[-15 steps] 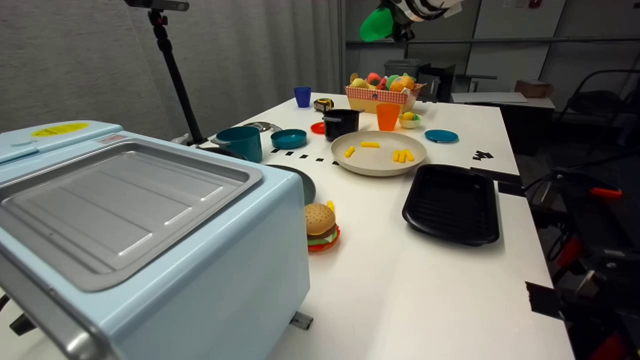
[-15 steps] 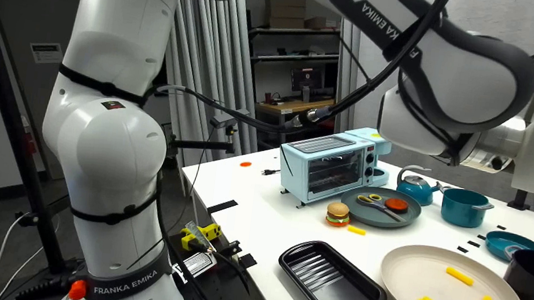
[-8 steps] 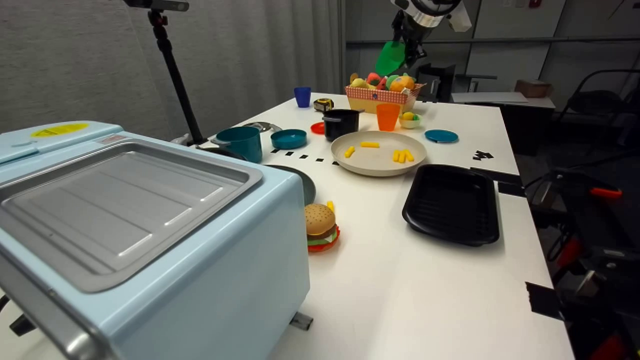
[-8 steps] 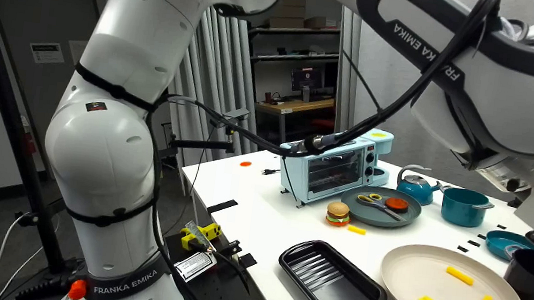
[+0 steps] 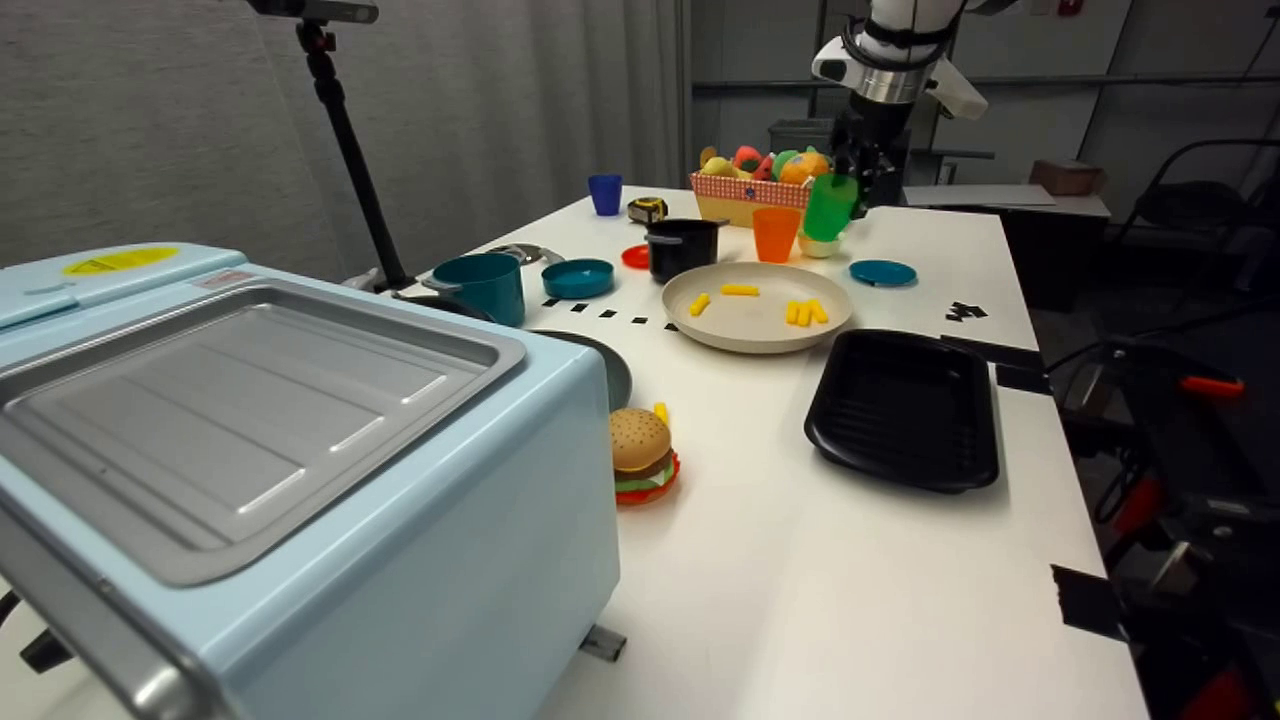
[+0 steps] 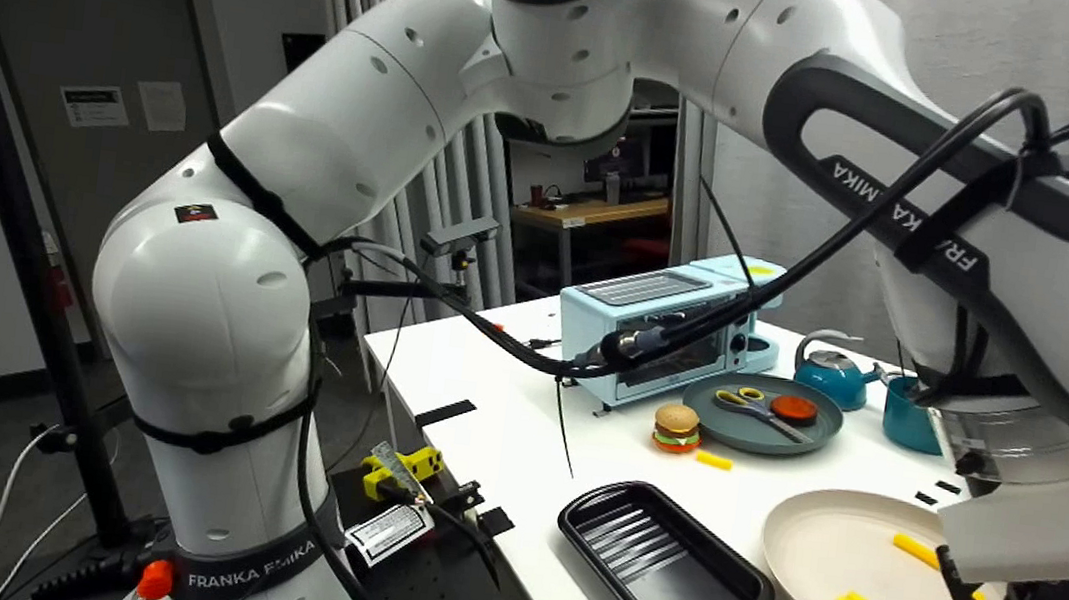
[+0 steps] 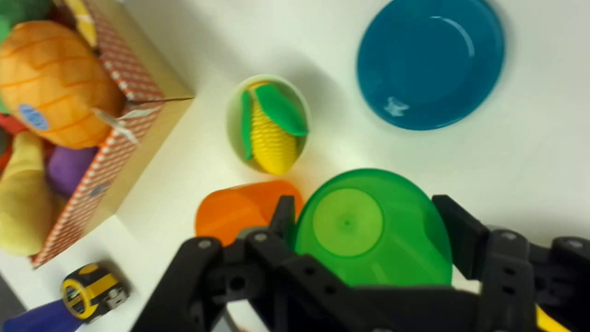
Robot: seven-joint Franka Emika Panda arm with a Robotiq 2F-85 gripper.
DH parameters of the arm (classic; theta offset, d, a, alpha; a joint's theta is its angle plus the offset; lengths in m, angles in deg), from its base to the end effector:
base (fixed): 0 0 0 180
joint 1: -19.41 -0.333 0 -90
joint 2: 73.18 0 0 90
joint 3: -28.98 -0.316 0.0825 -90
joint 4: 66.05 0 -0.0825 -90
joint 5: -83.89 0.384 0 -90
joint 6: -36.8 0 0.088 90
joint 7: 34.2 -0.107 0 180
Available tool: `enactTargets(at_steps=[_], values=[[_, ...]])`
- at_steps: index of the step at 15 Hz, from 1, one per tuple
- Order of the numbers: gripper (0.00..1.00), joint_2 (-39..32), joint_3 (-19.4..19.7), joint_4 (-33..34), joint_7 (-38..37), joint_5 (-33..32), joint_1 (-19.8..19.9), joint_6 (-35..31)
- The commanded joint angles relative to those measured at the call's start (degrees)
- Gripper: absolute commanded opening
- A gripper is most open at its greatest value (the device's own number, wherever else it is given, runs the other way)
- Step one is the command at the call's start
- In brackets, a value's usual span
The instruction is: Pour the contents from the green cup onto the brown plate
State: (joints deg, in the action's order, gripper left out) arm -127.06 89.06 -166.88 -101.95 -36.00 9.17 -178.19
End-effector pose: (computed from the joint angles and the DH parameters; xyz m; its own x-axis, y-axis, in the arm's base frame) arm 0.4700 -0.2961 0.1997 0.8000 0.5952 -0.0752 0.5680 -0.7109 0.4147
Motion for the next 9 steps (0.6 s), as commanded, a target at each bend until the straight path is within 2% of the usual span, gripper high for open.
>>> enactTargets(at_steps=[1, 5, 7, 8, 9], values=[[0.5, -8.35, 1.1, 10.93, -14.75, -6.27, 1.95, -15.22], [0.5, -12.59, -1.03, 21.59, -27.63, -8.99, 6.35, -29.7], [0.5, -13.78, -2.36, 26.14, -33.99, -9.12, 8.91, -34.67], [0.5, -7.62, -11.53, 23.62, -38.38, -17.07, 12.1, -28.25], [0.5, -7.85, -13.18, 24.7, -40.64, -18.78, 13.22, -27.78]])
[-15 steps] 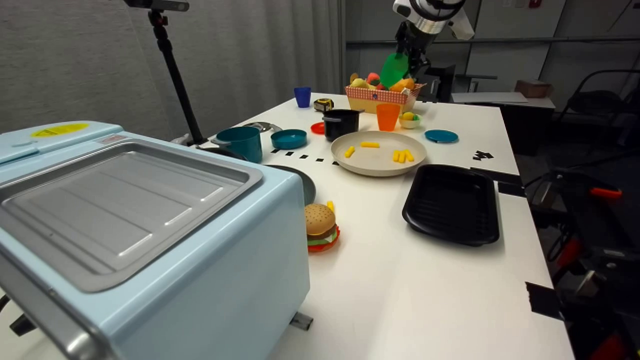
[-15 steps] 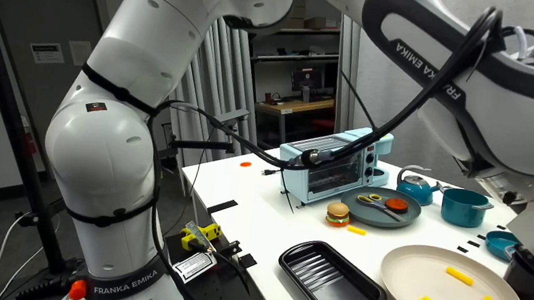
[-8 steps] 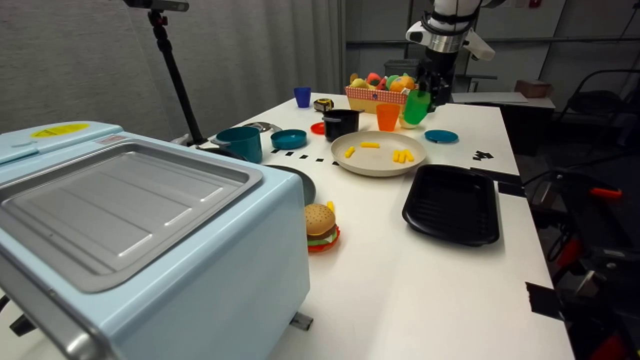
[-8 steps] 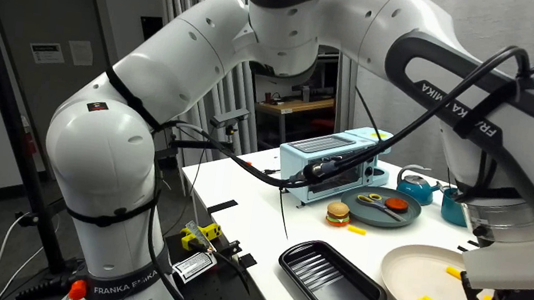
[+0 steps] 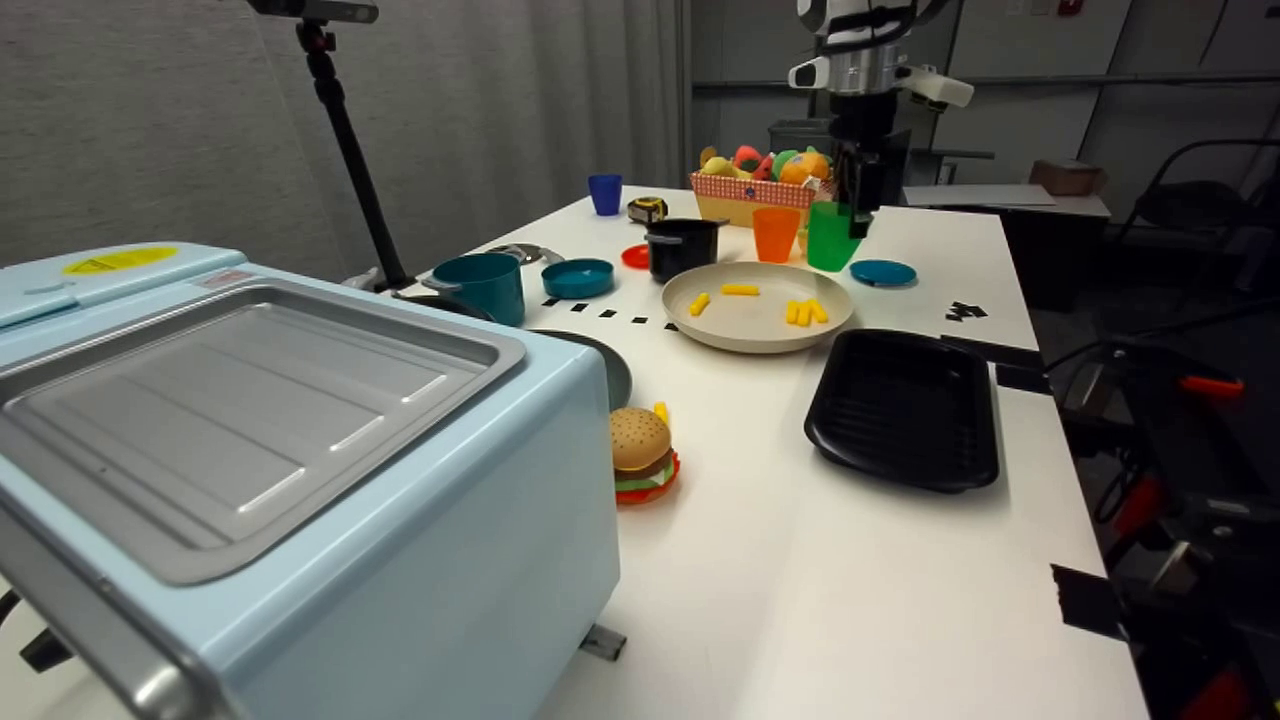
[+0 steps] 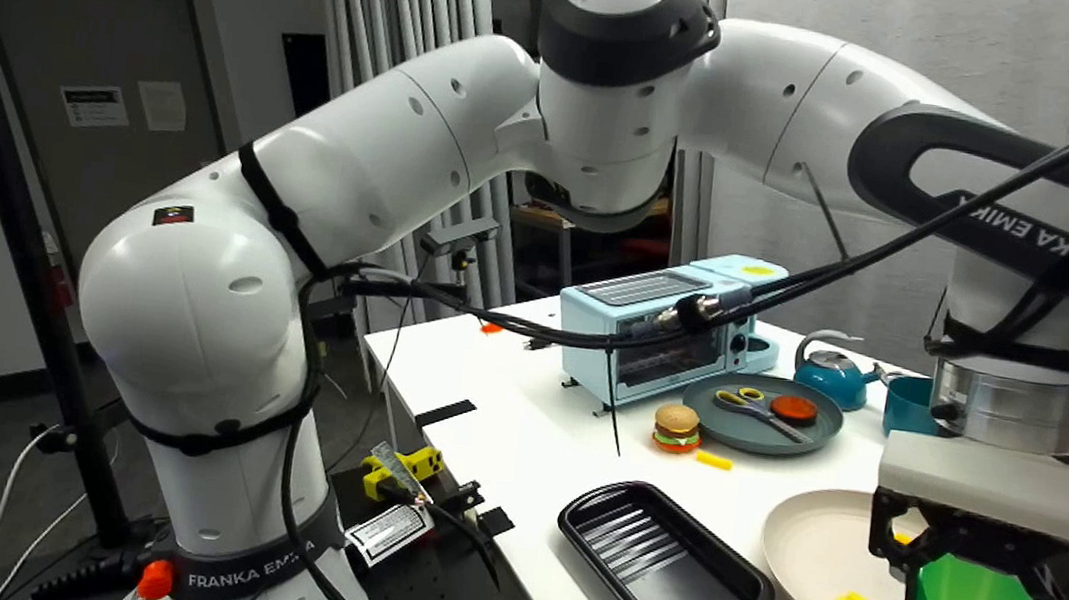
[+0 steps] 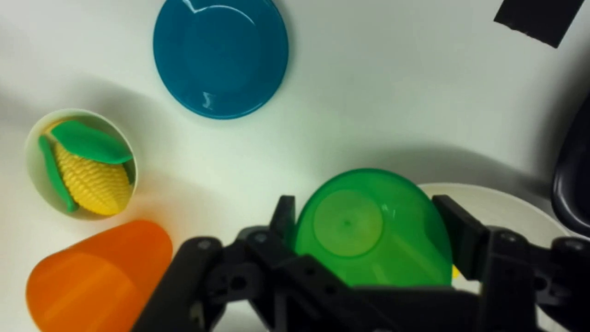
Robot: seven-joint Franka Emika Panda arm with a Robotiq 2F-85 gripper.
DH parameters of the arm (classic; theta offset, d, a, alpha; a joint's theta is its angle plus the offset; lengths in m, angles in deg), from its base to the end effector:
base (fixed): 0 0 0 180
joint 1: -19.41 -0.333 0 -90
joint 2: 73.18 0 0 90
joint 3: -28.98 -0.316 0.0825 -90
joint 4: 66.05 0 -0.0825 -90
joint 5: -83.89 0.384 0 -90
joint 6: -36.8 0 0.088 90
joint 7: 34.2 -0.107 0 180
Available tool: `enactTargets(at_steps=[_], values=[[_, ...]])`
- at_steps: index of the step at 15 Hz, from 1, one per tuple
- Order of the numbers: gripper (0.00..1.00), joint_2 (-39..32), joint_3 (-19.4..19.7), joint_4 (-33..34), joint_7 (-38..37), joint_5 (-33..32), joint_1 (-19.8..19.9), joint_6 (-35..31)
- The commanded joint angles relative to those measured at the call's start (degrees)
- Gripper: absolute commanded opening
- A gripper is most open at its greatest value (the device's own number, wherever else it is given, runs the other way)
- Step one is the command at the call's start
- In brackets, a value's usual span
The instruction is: Pour the contents from the green cup onto the brown plate
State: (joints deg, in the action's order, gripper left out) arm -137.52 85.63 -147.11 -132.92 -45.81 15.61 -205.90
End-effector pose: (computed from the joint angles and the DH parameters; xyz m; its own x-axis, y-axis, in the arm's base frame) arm 0.4911 -0.2730 0.1986 0.9238 0.3731 -0.0857 0.3781 -0.9243 0.0520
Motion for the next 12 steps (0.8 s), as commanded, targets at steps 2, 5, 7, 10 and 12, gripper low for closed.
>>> enactTargets(at_steps=[2, 5, 7, 10, 12], values=[[0.5, -1.16, -9.91, 10.82, -13.48, -7.89, 8.64, -5.23], [0.5, 2.08, -18.98, 10.11, -19.54, -15.24, 12.86, -1.75], [0.5, 4.0, -22.47, 7.78, -21.04, -17.25, 14.25, 0.82], [0.5, 3.98, -23.48, 10.89, -23.06, -17.9, 15.83, -0.39], [0.5, 3.73, -19.12, 9.02, -20.7, -13.29, 13.17, -0.31]])
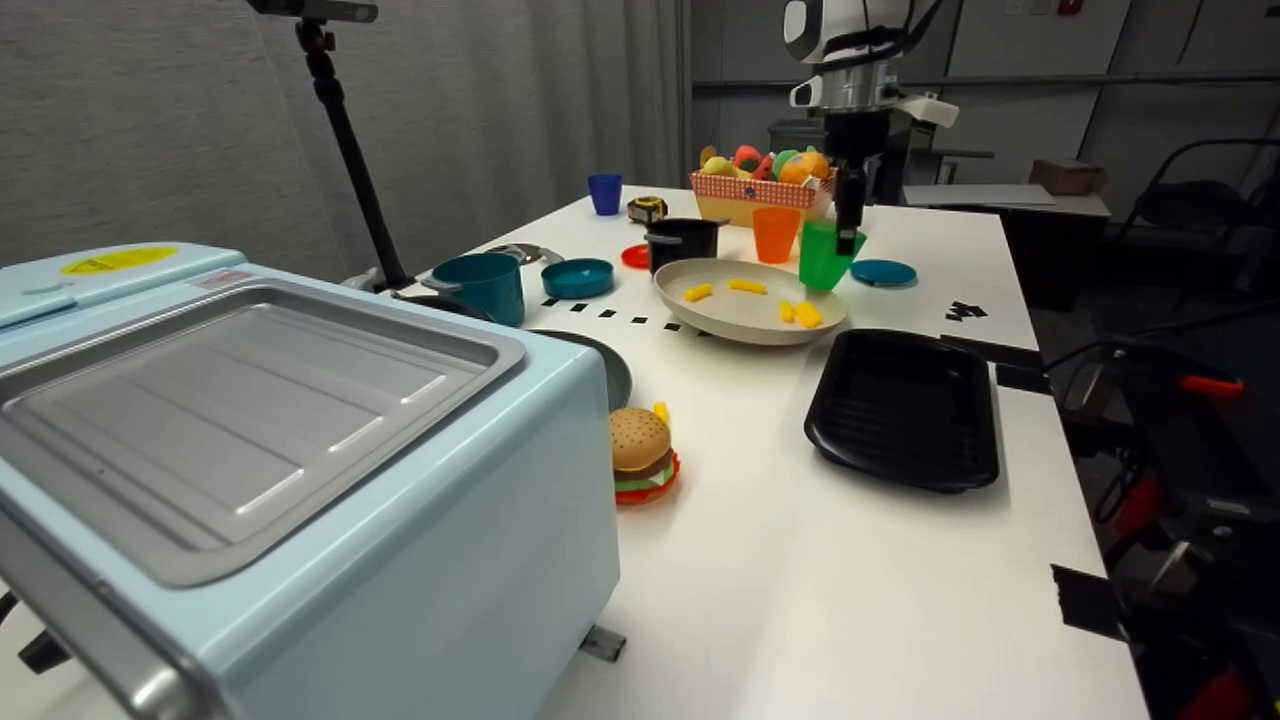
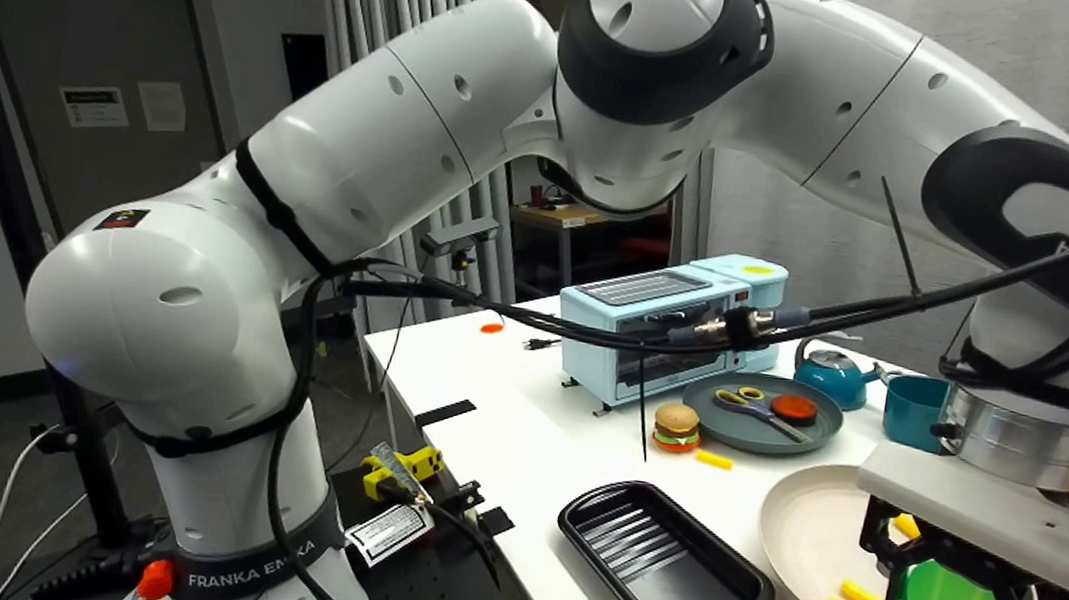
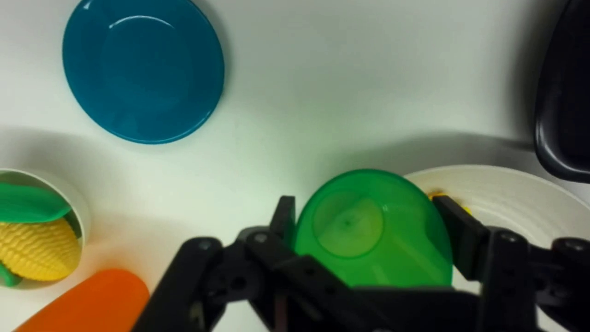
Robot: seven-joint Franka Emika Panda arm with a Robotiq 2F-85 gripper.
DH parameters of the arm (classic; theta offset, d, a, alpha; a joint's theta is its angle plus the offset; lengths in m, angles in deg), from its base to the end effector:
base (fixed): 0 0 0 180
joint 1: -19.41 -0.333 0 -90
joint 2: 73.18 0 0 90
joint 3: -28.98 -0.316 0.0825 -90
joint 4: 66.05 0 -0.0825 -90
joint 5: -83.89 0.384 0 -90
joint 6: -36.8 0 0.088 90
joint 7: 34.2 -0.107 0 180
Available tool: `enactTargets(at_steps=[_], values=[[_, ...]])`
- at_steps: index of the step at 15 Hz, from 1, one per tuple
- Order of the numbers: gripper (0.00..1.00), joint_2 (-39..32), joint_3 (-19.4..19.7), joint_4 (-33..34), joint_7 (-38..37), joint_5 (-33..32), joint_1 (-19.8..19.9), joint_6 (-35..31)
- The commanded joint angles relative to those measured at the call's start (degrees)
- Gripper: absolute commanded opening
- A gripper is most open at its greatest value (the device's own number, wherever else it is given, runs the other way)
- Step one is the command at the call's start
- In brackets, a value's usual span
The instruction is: Pour the contents from the green cup onto the brown plate
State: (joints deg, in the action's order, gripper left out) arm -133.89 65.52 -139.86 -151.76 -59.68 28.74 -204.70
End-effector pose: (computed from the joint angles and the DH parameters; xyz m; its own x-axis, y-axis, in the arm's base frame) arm 0.4956 -0.2772 0.1780 0.9792 0.1960 -0.0521 0.1934 -0.9798 -0.0506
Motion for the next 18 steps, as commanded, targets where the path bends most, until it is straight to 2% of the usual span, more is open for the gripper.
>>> enactTargets(at_steps=[1, 2, 4, 5, 8, 17, 18], values=[[0.5, 1.15, -3.2, 4.21, -5.16, -4.36, 2.84, -1.56], [0.5, 0.57, 1.26, 2.02, -2.55, -0.24, 0.06, -1.38], [0.5, 0.37, 0.84, 4.36, -4.64, -1.64, 1.03, -1.59], [0.5, -0.01, 2.62, 3.46, -3.64, -0.18, 0.04, -1.35], [0.5, -0.99, 3.59, 3.75, -4.21, -0.58, -0.14, -1.52], [0.5, -4.87, 4.64, 2.53, -5.03, -0.72, -1.76, -1.49], [0.81, -5.02, 4.8, 2.41, -5.24, -0.73, -1.93, -1.5]])
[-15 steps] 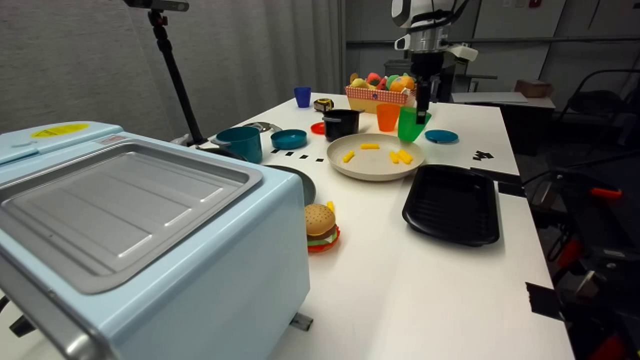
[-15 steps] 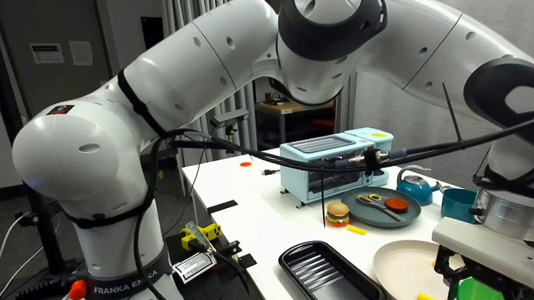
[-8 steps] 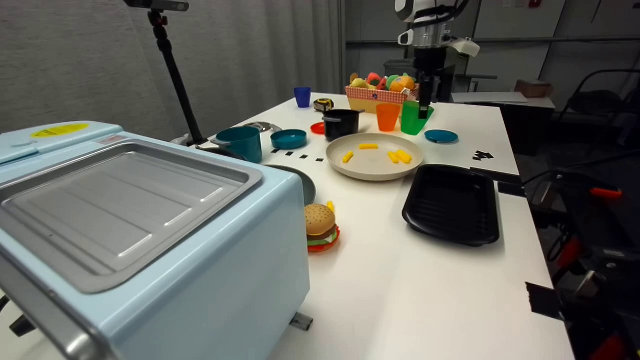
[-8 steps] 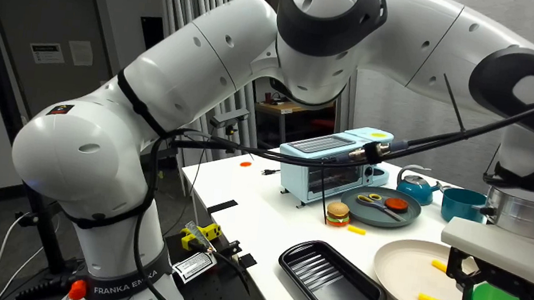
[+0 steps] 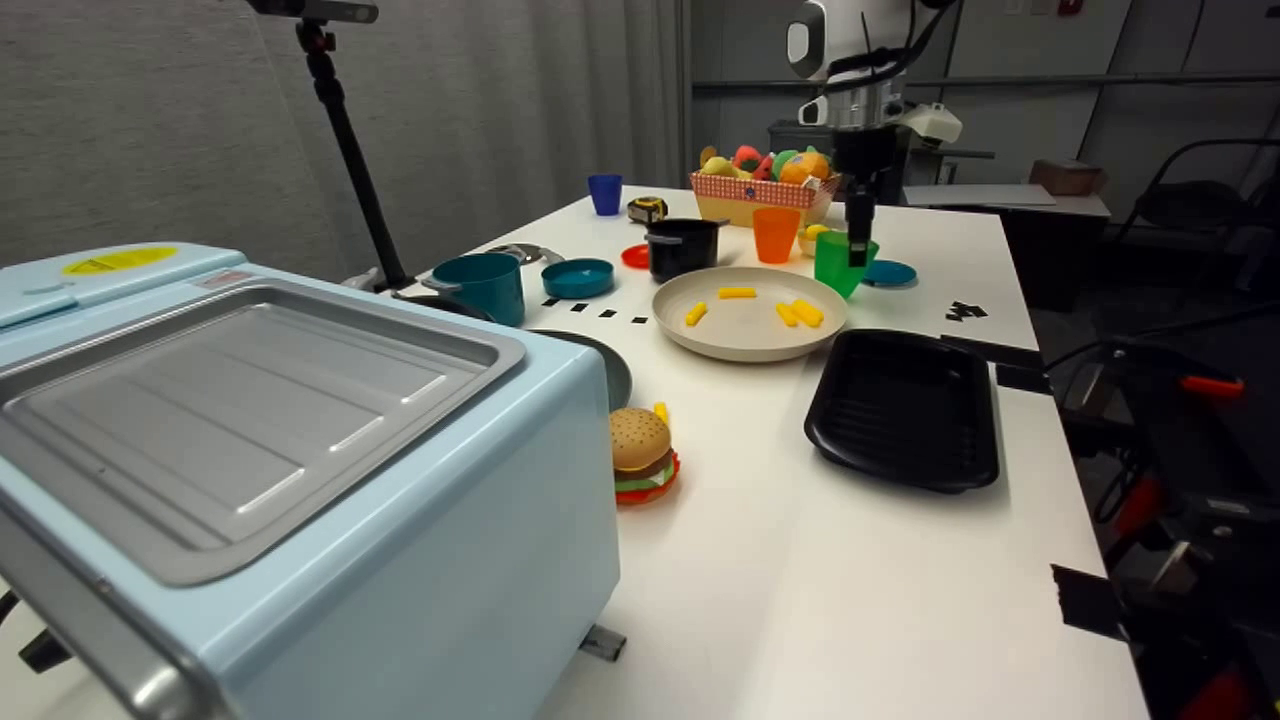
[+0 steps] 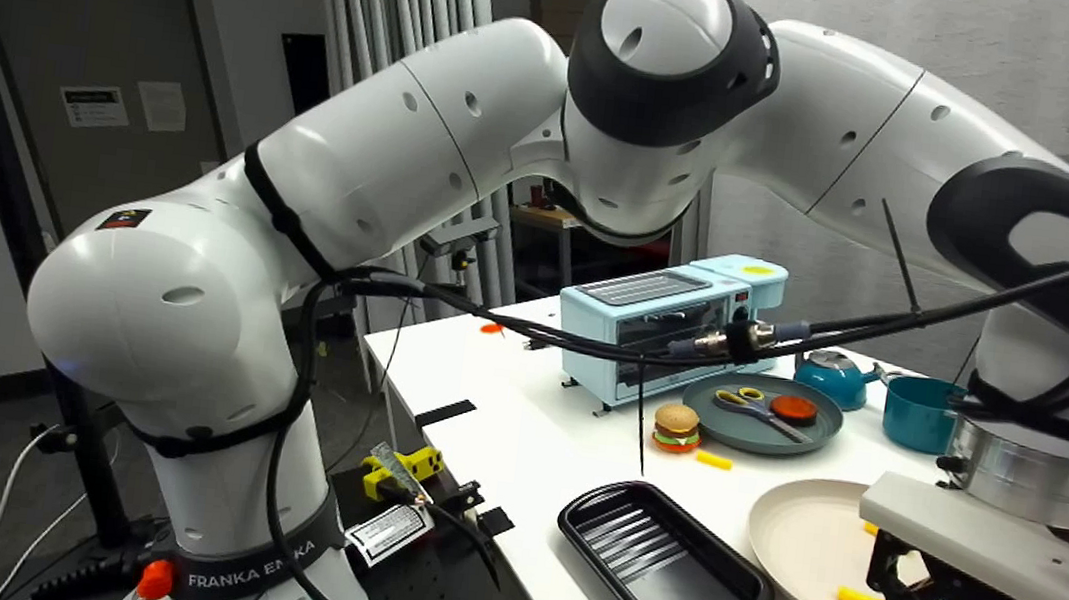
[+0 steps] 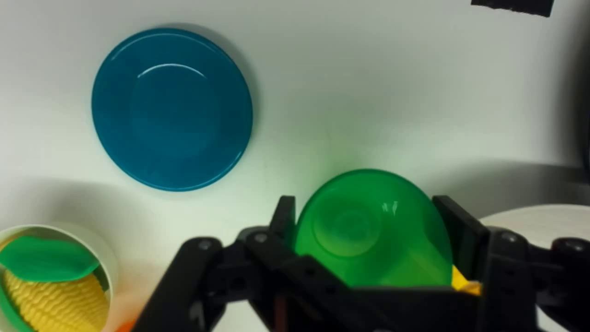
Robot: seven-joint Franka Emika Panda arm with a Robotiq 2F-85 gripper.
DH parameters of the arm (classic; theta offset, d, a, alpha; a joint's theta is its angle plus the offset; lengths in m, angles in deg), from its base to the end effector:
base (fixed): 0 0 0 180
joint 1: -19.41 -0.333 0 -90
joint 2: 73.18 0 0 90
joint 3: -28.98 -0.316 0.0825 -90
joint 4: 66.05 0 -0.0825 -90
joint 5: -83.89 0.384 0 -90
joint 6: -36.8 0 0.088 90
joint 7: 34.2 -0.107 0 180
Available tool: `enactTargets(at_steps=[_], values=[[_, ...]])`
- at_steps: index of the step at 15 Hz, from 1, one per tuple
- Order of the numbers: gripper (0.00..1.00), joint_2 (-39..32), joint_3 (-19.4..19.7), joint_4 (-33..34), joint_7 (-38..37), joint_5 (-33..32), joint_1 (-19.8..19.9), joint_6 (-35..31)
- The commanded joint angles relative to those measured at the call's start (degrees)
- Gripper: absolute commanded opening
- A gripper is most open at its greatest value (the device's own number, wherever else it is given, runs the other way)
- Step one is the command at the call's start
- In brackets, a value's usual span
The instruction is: Pour the contents from the green cup onto the brown plate
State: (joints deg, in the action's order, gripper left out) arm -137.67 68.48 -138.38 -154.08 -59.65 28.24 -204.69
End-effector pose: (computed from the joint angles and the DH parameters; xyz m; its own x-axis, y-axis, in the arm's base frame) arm 0.4868 -0.2903 0.1579 0.9820 0.1512 -0.1132 0.1508 -0.9885 -0.0119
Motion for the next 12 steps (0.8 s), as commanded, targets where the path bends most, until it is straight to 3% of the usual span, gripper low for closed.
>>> enactTargets(at_steps=[1, 3, 9, 10, 12], values=[[0.95, -1.36, 2.03, 1.06, -3.09, -0.79, -1.55, -1.5], [1.0, -1.48, 2.33, 1.03, -3.25, -0.82, -1.79, -1.49], [1.0, -0.42, 4.04, 3.45, -3.84, -0.23, -1.94, -1.65], [1.0, 0.52, 2.71, 4.99, -5.09, -2.04, -0.9, -1.65], [1.0, 2.09, 4.87, 5.85, -4.17, 0.26, -1.82, -1.61]])
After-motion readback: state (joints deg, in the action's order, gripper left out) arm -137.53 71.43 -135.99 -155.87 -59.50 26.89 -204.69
